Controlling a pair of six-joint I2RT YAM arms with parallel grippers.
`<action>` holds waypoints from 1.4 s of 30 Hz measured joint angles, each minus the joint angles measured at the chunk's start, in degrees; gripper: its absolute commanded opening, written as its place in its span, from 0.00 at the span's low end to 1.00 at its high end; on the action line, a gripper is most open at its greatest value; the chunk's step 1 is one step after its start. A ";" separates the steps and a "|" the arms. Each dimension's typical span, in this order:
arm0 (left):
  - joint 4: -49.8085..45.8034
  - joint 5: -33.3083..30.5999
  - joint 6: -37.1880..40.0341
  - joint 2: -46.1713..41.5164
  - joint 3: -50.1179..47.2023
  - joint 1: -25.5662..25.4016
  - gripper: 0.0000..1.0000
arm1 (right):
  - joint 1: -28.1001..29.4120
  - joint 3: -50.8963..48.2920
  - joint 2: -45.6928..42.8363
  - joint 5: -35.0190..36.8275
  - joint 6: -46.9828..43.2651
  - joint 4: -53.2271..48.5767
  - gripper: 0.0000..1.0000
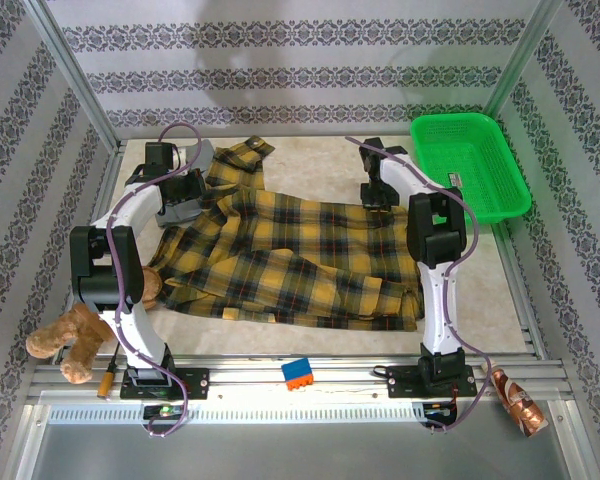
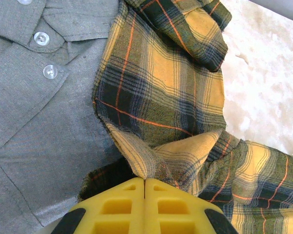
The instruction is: Fold and stack the long sleeve shirts
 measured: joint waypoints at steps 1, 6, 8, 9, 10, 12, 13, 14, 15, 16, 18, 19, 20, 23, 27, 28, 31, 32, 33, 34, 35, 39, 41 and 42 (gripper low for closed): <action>0.00 0.00 0.00 0.00 -0.09 0.00 0.03 | -0.02 0.52 0.33 -0.04 0.07 -0.42 0.06; 0.00 0.00 0.00 0.00 -0.13 0.00 0.03 | -0.11 5.35 3.10 -0.66 0.17 -2.23 0.00; 0.00 -0.02 0.00 0.00 -0.13 0.00 0.03 | -0.11 7.39 4.22 -0.66 0.17 -2.54 0.00; 0.00 -0.02 0.00 0.00 -0.13 0.00 0.03 | -0.13 8.09 4.59 -0.72 0.17 -2.56 0.00; 0.00 -0.02 0.00 0.00 -0.13 0.00 0.03 | -0.13 8.81 4.96 -0.92 0.17 -2.60 0.00; 0.00 -0.02 0.00 0.00 -0.13 0.00 0.03 | -0.35 9.84 5.46 -1.14 0.20 -2.54 0.00; 0.00 -0.02 0.00 0.00 -0.13 0.00 0.03 | -0.39 10.03 5.57 -1.31 0.20 -2.34 0.00; 0.00 -0.04 0.00 0.00 -0.13 0.00 0.03 | -0.50 10.05 5.57 -1.33 0.17 -2.12 0.00; 0.00 -0.02 0.00 0.00 -0.13 0.00 0.03 | -0.50 10.08 5.57 -1.33 0.17 -1.90 0.00; 0.00 -0.04 0.00 0.00 -0.11 0.00 0.03 | -0.50 10.08 5.57 -1.33 0.13 -1.44 0.00; -0.02 -0.04 -0.02 0.00 -0.02 0.00 0.03 | -0.50 10.08 5.57 -1.31 0.04 -0.48 0.00; -0.04 -0.07 0.00 0.00 0.11 0.00 0.03 | -0.52 10.08 5.57 -1.36 -0.09 0.09 0.00; -0.07 -0.04 -0.02 0.00 0.31 0.00 0.03 | -0.72 10.10 5.57 -1.60 -0.15 0.68 0.00; -0.04 -0.07 -0.02 0.00 0.94 0.00 0.03 | -1.05 10.69 5.62 -2.45 -0.33 1.62 0.00; -0.04 -0.13 -0.02 0.00 1.22 0.00 0.03 | -1.64 11.98 5.62 -4.44 -0.28 2.47 0.08; -0.04 -0.24 -0.02 0.00 1.22 0.00 0.03 | -1.84 12.26 5.60 -4.63 -0.15 2.49 0.15; -0.04 -0.24 -0.04 0.00 1.22 0.00 0.03 | -2.43 12.04 5.11 -5.20 0.37 2.99 0.37; -0.04 -0.22 -0.04 0.00 1.25 0.00 0.03 | -2.78 11.76 4.70 -5.49 0.52 2.86 0.42; -0.04 -0.22 -0.04 0.00 1.25 0.00 0.03 | -3.19 11.58 4.13 -5.77 0.81 2.51 0.44; -0.04 -0.20 -0.04 0.00 1.27 0.00 0.03 | -3.61 11.43 3.61 -5.97 0.74 2.32 0.46; -0.04 -0.09 -0.07 0.00 1.29 0.00 0.03 | -4.28 11.30 2.84 -6.10 0.76 1.90 0.47; -0.02 0.22 -0.31 0.00 1.33 0.00 0.03 | -7.41 10.86 0.15 -6.12 0.55 0.26 0.48; -0.02 0.22 -0.50 0.00 1.33 0.00 0.03 | -8.76 10.47 -0.37 -6.29 0.31 -0.42 0.48; -0.02 0.24 -0.66 0.00 1.33 0.00 0.03 | -9.46 10.27 -0.37 -6.38 0.15 -0.76 0.48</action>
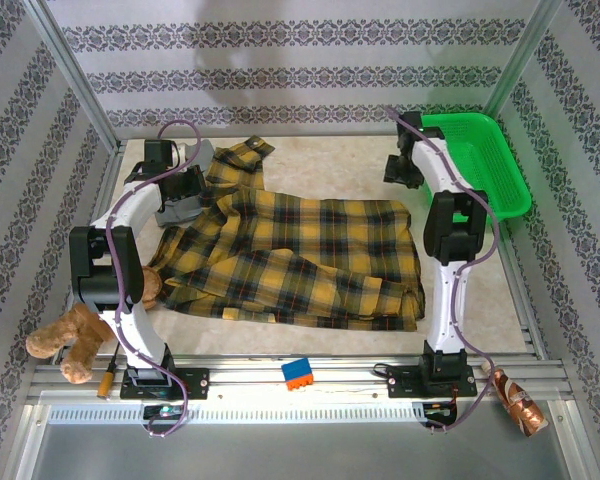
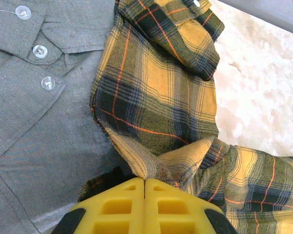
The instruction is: Fold and stack the long sleeve shirts
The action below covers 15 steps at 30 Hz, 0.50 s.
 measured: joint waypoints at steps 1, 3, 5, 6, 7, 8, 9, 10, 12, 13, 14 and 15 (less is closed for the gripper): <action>0.00 0.00 -0.04 0.00 0.00 0.00 0.03 | -0.59 -0.13 0.04 -0.20 -0.09 -0.46 0.48; 0.02 0.04 -0.28 0.15 0.15 0.00 0.03 | -1.22 -0.33 0.28 -1.25 -0.50 -1.51 0.47; 0.00 0.17 -0.48 0.42 0.50 0.00 0.03 | -1.25 -0.33 0.63 -1.68 -0.98 -2.25 0.46; 0.00 0.15 -0.57 0.52 0.68 0.00 0.03 | -1.14 -0.33 0.94 -1.90 -1.14 -2.47 0.46; -0.02 0.17 -0.66 0.61 0.92 0.00 0.03 | -1.11 -0.33 1.29 -2.10 -1.33 -2.64 0.46; -0.02 0.17 -0.68 0.81 1.31 0.00 0.03 | -1.11 -0.33 1.81 -2.32 -1.38 -2.84 0.46; 0.00 0.17 -0.68 1.07 1.84 0.00 0.03 | -1.11 -0.33 2.36 -2.54 -1.51 -2.99 0.45; 0.00 0.17 -0.68 1.31 2.25 0.00 0.03 | -1.11 -0.31 2.91 -2.71 -1.55 -3.10 0.45; -0.17 0.17 -0.66 1.97 3.61 0.00 0.03 | -1.11 -0.17 4.33 -2.78 -1.73 -3.58 0.44; -0.24 0.17 -0.66 2.25 4.28 0.00 0.03 | -1.11 -0.09 4.96 -2.84 -1.81 -3.89 0.44; -0.39 0.17 -0.66 2.58 5.07 0.00 0.03 | -1.11 -0.09 5.51 -2.86 -1.97 -4.15 0.43; -0.46 0.17 -0.66 2.89 5.92 0.00 0.03 | -1.11 -0.09 5.90 -2.95 -2.16 -4.42 0.43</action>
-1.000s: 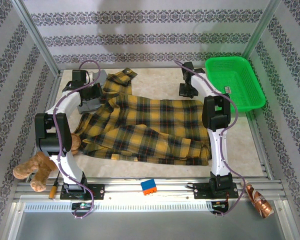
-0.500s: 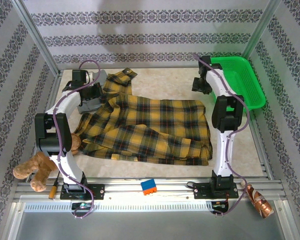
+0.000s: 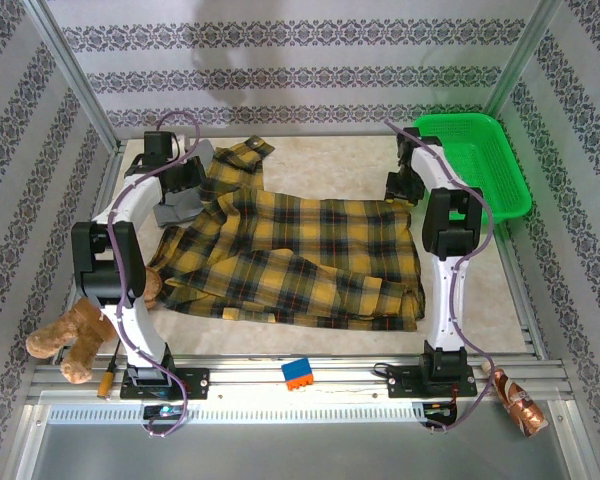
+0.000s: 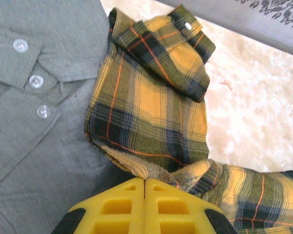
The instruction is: Fold and stack the long sleeve shirts
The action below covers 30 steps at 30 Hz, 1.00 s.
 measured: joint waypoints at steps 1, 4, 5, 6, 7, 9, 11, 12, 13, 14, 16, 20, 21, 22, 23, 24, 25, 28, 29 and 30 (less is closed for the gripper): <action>0.00 0.00 0.00 0.31 0.79 0.00 0.03 | 0.00 0.11 0.13 -0.02 -0.20 -0.13 0.42; -0.02 0.02 0.00 1.33 3.06 0.00 0.03 | 0.00 0.42 0.15 -0.09 -0.59 -0.37 0.41; -0.09 0.02 0.00 1.60 3.54 0.00 0.03 | 0.00 0.42 0.17 -0.24 -0.68 -0.48 0.40; -0.11 0.04 0.00 1.88 4.02 0.00 0.03 | 0.00 0.42 0.22 -0.42 -0.68 -0.57 0.38; -0.17 0.07 0.00 2.16 4.37 0.00 0.03 | 0.00 0.44 0.24 -0.48 -0.72 -0.61 0.37; -0.28 0.20 0.00 2.75 4.96 0.00 0.03 | 0.00 0.61 0.42 -0.87 -0.81 -0.79 0.31; -0.52 0.20 0.00 3.23 5.44 0.00 0.03 | 0.00 0.98 0.61 -1.07 -0.63 -1.07 0.24; -0.79 0.20 0.02 3.37 5.60 0.00 0.02 | 0.00 1.07 0.66 -1.44 -0.63 -1.18 0.20; -1.01 0.20 0.02 3.43 5.68 0.00 0.03 | 0.00 1.11 0.68 -1.55 -0.50 -1.20 0.16; -1.25 0.20 0.02 3.43 5.75 0.00 0.03 | 0.00 1.11 0.68 -1.75 -0.46 -1.22 0.12; -1.33 0.20 0.04 3.43 5.81 0.00 0.03 | 0.00 1.16 0.68 -2.16 -0.37 -1.20 0.08; -1.81 0.17 0.07 3.43 6.58 0.00 0.03 | 0.00 1.38 0.66 -2.60 -0.35 -1.03 0.04; -1.90 0.17 0.09 3.43 6.88 0.00 0.03 | 0.00 1.38 0.66 -2.75 -0.26 -0.76 0.03; -1.97 0.17 0.13 3.43 7.17 0.00 0.03 | 0.00 1.38 0.66 -2.78 -0.35 -0.50 0.02; -2.03 0.17 0.26 3.43 7.50 0.00 0.03 | 0.00 1.38 0.66 -2.80 -0.35 -0.02 0.01; -2.08 0.17 0.31 3.43 7.69 0.00 0.02 | 0.00 1.38 0.59 -2.80 -0.35 0.52 0.00; -2.10 0.17 0.46 3.43 7.91 0.00 0.03 | 0.00 1.29 0.50 -2.80 -0.35 1.07 0.00; -2.12 0.20 1.11 3.43 8.35 0.02 0.03 | 0.00 -0.28 -0.98 -2.80 -0.35 3.43 0.00; -2.14 0.20 1.38 3.43 8.46 0.04 0.03 | 0.00 -1.22 -1.95 -2.80 -0.35 4.20 0.00; -2.16 0.17 1.60 3.43 8.59 0.09 0.03 | 0.00 -2.32 -3.04 -2.78 -0.35 4.92 0.00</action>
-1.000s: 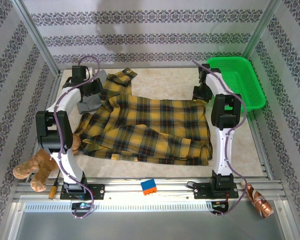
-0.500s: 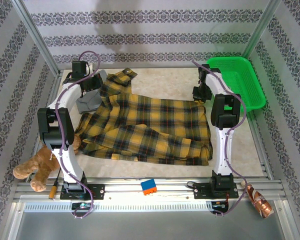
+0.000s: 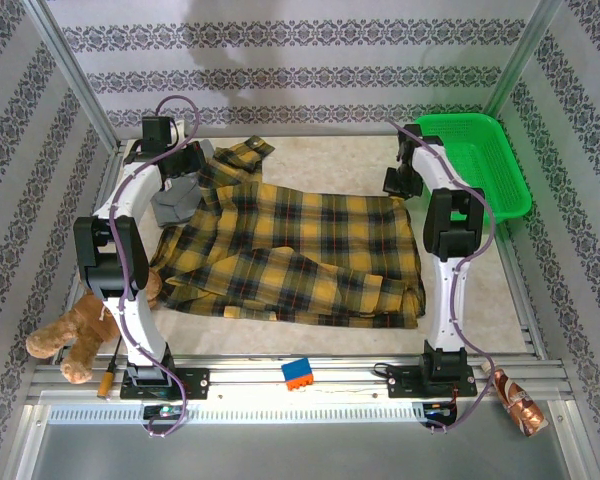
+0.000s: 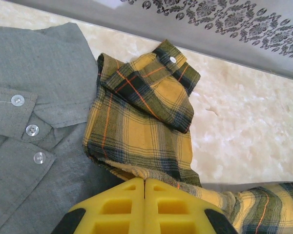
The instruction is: Fold and stack the long sleeve shirts
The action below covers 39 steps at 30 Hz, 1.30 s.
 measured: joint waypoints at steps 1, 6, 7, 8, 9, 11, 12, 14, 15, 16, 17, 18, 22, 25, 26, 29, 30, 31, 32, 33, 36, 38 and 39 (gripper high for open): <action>-0.07 0.02 0.26 0.00 0.09 0.07 0.03 | 0.00 -0.90 -1.03 0.00 -0.02 0.59 0.00; -0.39 0.68 2.32 0.00 0.96 0.90 0.04 | 0.00 -6.62 -7.56 0.07 -0.04 4.92 0.00; -0.44 0.98 2.82 0.00 1.20 1.03 0.04 | 0.00 -8.02 -8.85 0.09 -0.04 6.08 0.00; -0.57 1.29 3.43 0.00 1.60 1.16 0.04 | 0.00 -9.42 -10.14 0.09 -0.04 7.13 0.00; -0.61 1.60 4.20 0.02 2.05 1.29 0.04 | 0.00 -10.93 -11.41 0.09 -0.04 8.37 0.00; -0.63 1.97 5.46 0.13 3.04 1.40 0.04 | 0.00 -13.70 -13.60 0.09 -0.04 10.71 0.00; -0.63 2.32 6.16 0.33 3.65 1.40 0.04 | 0.00 -15.02 -14.56 0.07 -0.04 11.76 0.00; -0.59 2.84 7.26 0.63 4.42 1.40 0.05 | 0.00 -16.48 -15.63 0.07 -0.04 13.03 0.00; -0.61 2.97 7.58 0.66 4.50 1.40 0.05 | 0.00 -16.76 -15.78 0.07 -0.04 13.49 0.00; -0.61 3.10 7.87 0.70 4.50 1.40 0.05 | 0.00 -16.98 -15.82 0.07 -0.04 14.05 0.00; -0.55 4.17 8.48 0.79 4.50 1.42 0.05 | 0.00 -18.03 -16.24 0.07 -0.04 15.37 0.00; -0.52 4.94 9.07 0.85 4.50 1.42 0.05 | 0.00 -19.19 -16.76 0.07 -0.04 15.85 0.00; 0.07 7.67 11.47 0.50 2.73 1.42 0.05 | 0.00 -23.93 -19.52 0.07 -0.02 16.94 0.00; 0.35 8.57 13.25 -1.46 -2.29 1.42 0.05 | 0.13 -27.06 -22.14 0.09 -0.04 17.38 0.00; 0.22 8.76 13.79 -2.34 -4.22 1.42 0.05 | 0.44 -28.28 -23.26 0.20 -0.07 17.55 0.00; -0.24 8.83 15.19 -5.11 -8.96 1.42 0.05 | 1.05 -32.13 -26.84 0.50 -0.07 18.14 0.00; -0.39 8.79 15.52 -6.32 -10.54 1.42 0.05 | 1.27 -33.59 -28.15 0.59 -0.04 18.40 0.00; -0.50 8.66 15.89 -7.56 -11.96 1.42 0.05 | 1.60 -35.21 -29.53 0.68 -0.04 18.60 0.00; -0.61 8.55 16.17 -8.59 -13.00 1.44 0.05 | 1.79 -36.61 -30.64 0.74 -0.04 18.73 0.00; -0.66 8.41 16.41 -9.86 -14.19 1.46 0.05 | 2.16 -38.32 -31.95 0.98 -0.04 18.91 0.00; -0.90 7.85 16.94 -13.22 -16.87 1.68 0.05 | 3.26 -43.06 -35.26 1.75 -0.04 19.41 0.00; -1.16 7.06 17.42 -15.26 -18.36 1.84 0.05 | 3.87 -45.97 -37.03 2.10 -0.02 19.50 0.00; -1.29 6.71 17.68 -16.24 -19.17 1.90 0.05 | 4.00 -47.39 -37.77 2.19 -0.04 19.61 0.00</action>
